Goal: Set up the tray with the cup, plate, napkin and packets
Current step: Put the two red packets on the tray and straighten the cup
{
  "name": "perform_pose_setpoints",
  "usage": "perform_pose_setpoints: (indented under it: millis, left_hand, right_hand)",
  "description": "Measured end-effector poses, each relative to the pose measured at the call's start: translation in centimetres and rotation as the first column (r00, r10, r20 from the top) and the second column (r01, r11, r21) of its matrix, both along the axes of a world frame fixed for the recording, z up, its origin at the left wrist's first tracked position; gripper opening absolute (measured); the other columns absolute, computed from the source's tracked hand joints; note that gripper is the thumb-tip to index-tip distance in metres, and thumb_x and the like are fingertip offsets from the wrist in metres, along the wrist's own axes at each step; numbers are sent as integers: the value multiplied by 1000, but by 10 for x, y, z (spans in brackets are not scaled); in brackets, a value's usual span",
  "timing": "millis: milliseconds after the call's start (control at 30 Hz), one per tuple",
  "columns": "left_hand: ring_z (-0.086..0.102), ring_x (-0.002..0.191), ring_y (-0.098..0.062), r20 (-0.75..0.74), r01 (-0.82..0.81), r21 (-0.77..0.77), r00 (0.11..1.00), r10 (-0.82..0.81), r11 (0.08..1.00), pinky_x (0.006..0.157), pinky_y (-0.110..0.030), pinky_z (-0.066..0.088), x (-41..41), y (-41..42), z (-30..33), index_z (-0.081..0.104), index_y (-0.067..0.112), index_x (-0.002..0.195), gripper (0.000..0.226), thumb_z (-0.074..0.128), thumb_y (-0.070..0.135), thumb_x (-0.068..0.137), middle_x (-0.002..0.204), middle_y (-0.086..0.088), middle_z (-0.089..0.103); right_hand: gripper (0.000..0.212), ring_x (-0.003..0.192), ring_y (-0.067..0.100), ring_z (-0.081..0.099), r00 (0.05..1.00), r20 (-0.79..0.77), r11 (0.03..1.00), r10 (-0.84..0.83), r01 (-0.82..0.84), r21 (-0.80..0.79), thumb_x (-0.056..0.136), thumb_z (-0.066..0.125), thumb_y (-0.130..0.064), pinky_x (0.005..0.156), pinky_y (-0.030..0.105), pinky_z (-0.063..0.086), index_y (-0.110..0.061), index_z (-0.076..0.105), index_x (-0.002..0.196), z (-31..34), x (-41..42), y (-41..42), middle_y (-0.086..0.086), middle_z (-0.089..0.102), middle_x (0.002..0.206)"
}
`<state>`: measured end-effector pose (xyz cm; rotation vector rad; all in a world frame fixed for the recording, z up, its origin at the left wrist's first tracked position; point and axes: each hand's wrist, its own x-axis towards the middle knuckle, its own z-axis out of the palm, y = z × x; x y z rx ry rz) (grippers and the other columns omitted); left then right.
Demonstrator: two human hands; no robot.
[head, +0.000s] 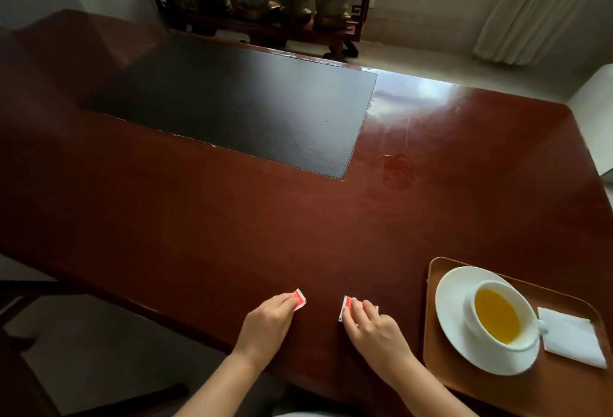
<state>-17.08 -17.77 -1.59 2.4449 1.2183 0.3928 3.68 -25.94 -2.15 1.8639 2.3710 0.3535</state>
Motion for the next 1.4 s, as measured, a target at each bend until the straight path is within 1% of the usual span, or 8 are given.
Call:
perform_pose_setpoints:
  millis: [100,200,367,467,633,900,1067,1400]
  left_hand:
    - [66,84,-11,115,-264,-181,951,287,947,71,-19,52,7,0,7,72,12,99,17,67,8,84,92,2,71]
    - [64,77,-10,196,-461,-441,787,584,770,68,-22,48,16,3,17,75,9,91,12,65,7,84,83,1,71]
    - [65,67,-12,130,-340,-881,496,858,330,54,-24,52,24,13,30,72,7,87,13,60,4,87,74,-2,70]
    - [67,76,-16,151,-253,-921,470,869,297,57,-25,52,28,17,38,69,9,88,12,58,4,89,83,-9,71]
    - [72,76,-20,257,-80,-936,506,824,341,55,-24,55,40,20,59,71,9,89,16,56,5,90,81,-11,75]
    - [72,82,-24,374,64,-912,533,759,404,68,-31,59,50,20,80,73,6,91,15,58,10,90,85,-15,76]
    - [73,78,-19,407,44,-882,576,709,470,59,-22,56,51,18,86,74,13,86,9,68,7,83,80,-6,77]
    - [72,85,-23,439,171,-869,699,565,463,69,-28,59,74,-4,82,73,9,95,13,67,11,84,86,-10,77]
  right_hand:
    - [35,53,12,66,968,-195,987,-157,149,-57,47,86,-8,31,19,43,-14,72,78,11,-3,4,-1,71,65]
    - [19,46,20,62,797,-391,888,-460,424,-180,67,78,-16,36,24,37,-16,59,67,30,-9,14,0,63,52]
    - [12,72,21,66,-58,-767,642,-639,509,-573,86,59,-16,60,37,54,-15,65,76,48,-8,30,5,69,77]
    - [8,65,13,69,-432,-745,655,-508,368,-660,84,64,-12,49,29,55,-11,67,77,66,-12,38,9,71,77]
    - [9,54,4,63,-475,-761,729,-441,304,-613,83,66,-13,45,14,44,-9,68,75,84,-27,48,4,70,69]
    - [10,57,5,64,-385,-840,742,-383,414,-528,81,69,-11,52,16,48,-8,68,71,90,-31,58,6,70,68]
    - [5,63,6,65,-311,-871,739,-380,464,-488,79,71,-15,53,16,47,-14,66,78,92,-30,55,3,69,73]
    - [2,78,10,68,-346,-846,724,-406,442,-529,79,71,-15,59,14,49,-15,71,81,101,4,14,2,73,81]
